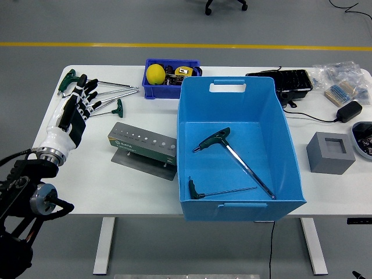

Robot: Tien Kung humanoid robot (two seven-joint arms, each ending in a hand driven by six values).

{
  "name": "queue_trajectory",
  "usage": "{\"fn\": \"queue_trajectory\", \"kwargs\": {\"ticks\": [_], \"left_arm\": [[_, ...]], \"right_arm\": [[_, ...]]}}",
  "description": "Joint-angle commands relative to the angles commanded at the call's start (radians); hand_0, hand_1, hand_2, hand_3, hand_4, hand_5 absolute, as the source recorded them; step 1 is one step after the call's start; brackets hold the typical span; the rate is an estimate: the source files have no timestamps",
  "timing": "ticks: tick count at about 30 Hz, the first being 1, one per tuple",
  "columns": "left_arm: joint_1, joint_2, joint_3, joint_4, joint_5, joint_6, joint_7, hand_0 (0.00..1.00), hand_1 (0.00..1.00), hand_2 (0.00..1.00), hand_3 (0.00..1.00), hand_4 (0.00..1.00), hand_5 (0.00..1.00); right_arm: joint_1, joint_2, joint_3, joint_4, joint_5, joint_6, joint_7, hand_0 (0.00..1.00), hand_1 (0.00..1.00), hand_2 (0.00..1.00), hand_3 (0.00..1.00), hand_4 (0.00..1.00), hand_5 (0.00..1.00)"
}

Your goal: Lift tool from toolbox,place it in box,lift tool from toolbox,place it in box

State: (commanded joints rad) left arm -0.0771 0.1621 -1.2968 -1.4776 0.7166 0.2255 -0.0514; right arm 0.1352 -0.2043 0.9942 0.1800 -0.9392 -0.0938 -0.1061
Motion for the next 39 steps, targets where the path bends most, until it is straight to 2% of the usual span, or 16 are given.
{"fn": "queue_trajectory", "kwargs": {"ticks": [2, 4, 6, 7, 10, 14, 20, 23, 24, 28, 39], "left_arm": [[0.041, -0.022, -0.018, -0.012, -0.020, 0.002, -0.016, 0.888, 0.898, 0.911, 0.807, 0.998, 0.900], [0.077, -0.048, -0.047, -0.026, -0.003, -0.011, -0.023, 0.888, 0.898, 0.911, 0.807, 0.998, 0.900], [0.081, -0.055, -0.067, -0.027, 0.027, -0.044, 0.002, 0.892, 0.906, 0.908, 0.793, 0.998, 0.893], [0.075, -0.053, -0.074, -0.025, 0.044, -0.062, 0.018, 0.892, 0.906, 0.908, 0.793, 0.998, 0.893], [0.060, -0.043, -0.075, -0.026, 0.051, -0.067, 0.021, 0.892, 0.906, 0.908, 0.793, 0.998, 0.893], [0.042, -0.039, -0.080, -0.034, 0.073, -0.056, 0.004, 0.895, 0.911, 0.914, 0.795, 0.998, 0.918], [0.037, -0.048, -0.081, -0.038, 0.125, -0.054, -0.028, 0.895, 0.911, 0.911, 0.789, 0.998, 0.944], [0.039, -0.050, -0.080, -0.041, 0.155, -0.045, -0.054, 0.895, 0.911, 0.911, 0.789, 0.998, 0.944], [0.040, -0.050, -0.081, -0.043, 0.183, -0.034, -0.071, 0.902, 0.953, 0.955, 0.795, 0.998, 0.959], [0.040, -0.053, -0.081, -0.041, 0.222, -0.005, -0.119, 0.902, 0.953, 0.955, 0.795, 0.998, 0.959], [0.043, -0.057, -0.096, -0.031, 0.240, -0.001, -0.133, 0.898, 0.939, 0.943, 0.793, 0.998, 0.977]], "right_arm": [[-0.001, 0.001, 0.001, 0.000, -0.002, 0.000, -0.001, 0.731, 0.667, 0.716, 0.651, 0.912, 0.804], [-0.003, 0.000, 0.000, 0.000, -0.005, 0.001, -0.003, 0.731, 0.667, 0.716, 0.651, 0.912, 0.804], [-0.004, 0.000, 0.004, 0.000, -0.011, 0.001, -0.004, 0.731, 0.666, 0.716, 0.651, 0.911, 0.803], [-0.003, 0.000, 0.006, 0.000, -0.014, 0.002, -0.005, 0.731, 0.666, 0.716, 0.651, 0.911, 0.803], [0.001, -0.001, 0.010, 0.000, -0.019, 0.002, -0.005, 0.731, 0.666, 0.716, 0.651, 0.911, 0.803], [0.009, -0.001, 0.014, 0.000, -0.021, 0.003, -0.003, 0.731, 0.667, 0.716, 0.651, 0.912, 0.803], [0.007, -0.004, 0.013, 0.000, -0.016, 0.001, -0.005, 0.731, 0.667, 0.716, 0.650, 0.911, 0.802], [0.004, -0.004, 0.010, 0.000, -0.012, 0.000, -0.006, 0.731, 0.667, 0.716, 0.650, 0.911, 0.802], [0.004, -0.004, 0.009, 0.000, -0.010, 0.000, -0.006, 0.731, 0.667, 0.716, 0.650, 0.911, 0.802], [0.004, -0.004, 0.008, 0.000, -0.006, -0.001, -0.005, 0.731, 0.667, 0.716, 0.650, 0.911, 0.802], [0.012, -0.005, 0.016, 0.000, -0.013, 0.000, -0.003, 0.731, 0.667, 0.716, 0.650, 0.911, 0.801]]}}
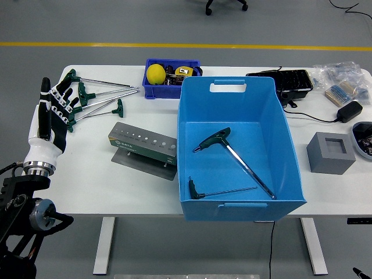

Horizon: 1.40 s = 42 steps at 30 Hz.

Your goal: Lift tool from toolbox,place it in box,lift tool from toolbox,place it in box

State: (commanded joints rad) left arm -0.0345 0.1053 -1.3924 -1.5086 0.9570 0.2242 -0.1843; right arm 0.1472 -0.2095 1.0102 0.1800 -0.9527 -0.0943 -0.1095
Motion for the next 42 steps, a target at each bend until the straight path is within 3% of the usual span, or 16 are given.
{"fn": "queue_trajectory", "kwargs": {"ticks": [42], "left_arm": [[0.001, 0.002, -0.014, 0.009, 0.006, -0.030, 0.025, 0.889, 0.898, 0.915, 0.781, 0.998, 0.998]], "right_arm": [[-0.003, 0.003, -0.011, 0.000, 0.009, 0.001, 0.002, 0.732, 0.666, 0.716, 0.652, 0.912, 0.804]]}}
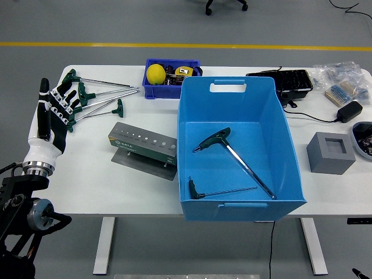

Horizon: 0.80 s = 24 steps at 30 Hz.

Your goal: Lift tool from toolbox,place it in box,lift tool from toolbox,place it in box

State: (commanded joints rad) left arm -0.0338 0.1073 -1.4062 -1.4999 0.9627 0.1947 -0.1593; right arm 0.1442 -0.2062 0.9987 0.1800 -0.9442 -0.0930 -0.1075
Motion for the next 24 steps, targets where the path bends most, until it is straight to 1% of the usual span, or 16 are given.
{"fn": "queue_trajectory", "kwargs": {"ticks": [16, 24], "left_arm": [[0.001, 0.001, 0.006, 0.001, 0.002, -0.001, 0.002, 0.885, 0.895, 0.912, 0.780, 0.998, 0.998], [-0.001, -0.002, 0.007, 0.002, 0.005, 0.000, 0.005, 0.884, 0.895, 0.910, 0.780, 0.998, 0.998]], "right_arm": [[-0.005, -0.001, 0.001, 0.000, -0.002, 0.000, -0.001, 0.732, 0.666, 0.716, 0.651, 0.912, 0.803], [-0.003, -0.001, -0.002, 0.000, 0.009, -0.002, 0.001, 0.732, 0.666, 0.716, 0.651, 0.912, 0.803]]}}
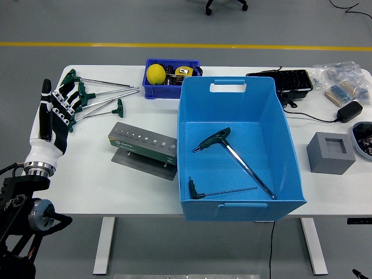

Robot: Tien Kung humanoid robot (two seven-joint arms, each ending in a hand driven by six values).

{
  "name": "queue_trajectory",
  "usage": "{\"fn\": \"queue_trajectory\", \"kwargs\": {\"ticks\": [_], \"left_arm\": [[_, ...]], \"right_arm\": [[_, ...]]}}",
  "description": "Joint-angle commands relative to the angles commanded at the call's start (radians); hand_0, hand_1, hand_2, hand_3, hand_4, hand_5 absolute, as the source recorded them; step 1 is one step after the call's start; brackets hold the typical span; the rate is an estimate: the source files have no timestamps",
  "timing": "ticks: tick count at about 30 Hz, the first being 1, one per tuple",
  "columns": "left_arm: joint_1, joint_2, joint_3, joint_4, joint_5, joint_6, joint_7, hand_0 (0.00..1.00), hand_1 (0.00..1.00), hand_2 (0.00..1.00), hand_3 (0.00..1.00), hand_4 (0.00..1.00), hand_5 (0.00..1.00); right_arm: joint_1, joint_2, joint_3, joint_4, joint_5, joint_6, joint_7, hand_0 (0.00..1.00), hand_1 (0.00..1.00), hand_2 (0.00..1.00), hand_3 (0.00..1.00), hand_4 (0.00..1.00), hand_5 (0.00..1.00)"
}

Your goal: Lift tool from toolbox,place it in box,lift tool from toolbox,place it in box

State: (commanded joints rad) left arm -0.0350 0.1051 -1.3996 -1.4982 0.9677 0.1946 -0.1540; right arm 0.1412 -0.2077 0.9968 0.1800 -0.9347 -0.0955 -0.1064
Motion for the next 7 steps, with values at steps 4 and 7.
{"fn": "queue_trajectory", "kwargs": {"ticks": [4, 7], "left_arm": [[0.000, -0.001, -0.002, -0.001, 0.003, 0.002, 0.003, 0.883, 0.894, 0.910, 0.780, 0.998, 0.998], [0.001, -0.002, -0.006, 0.001, 0.003, 0.004, 0.004, 0.883, 0.894, 0.910, 0.780, 0.998, 0.998]], "right_arm": [[-0.002, 0.000, -0.001, 0.000, 0.002, -0.001, 0.000, 0.732, 0.666, 0.716, 0.651, 0.912, 0.803], [-0.002, 0.000, 0.002, 0.000, 0.000, -0.001, 0.000, 0.732, 0.666, 0.716, 0.651, 0.912, 0.803]]}}
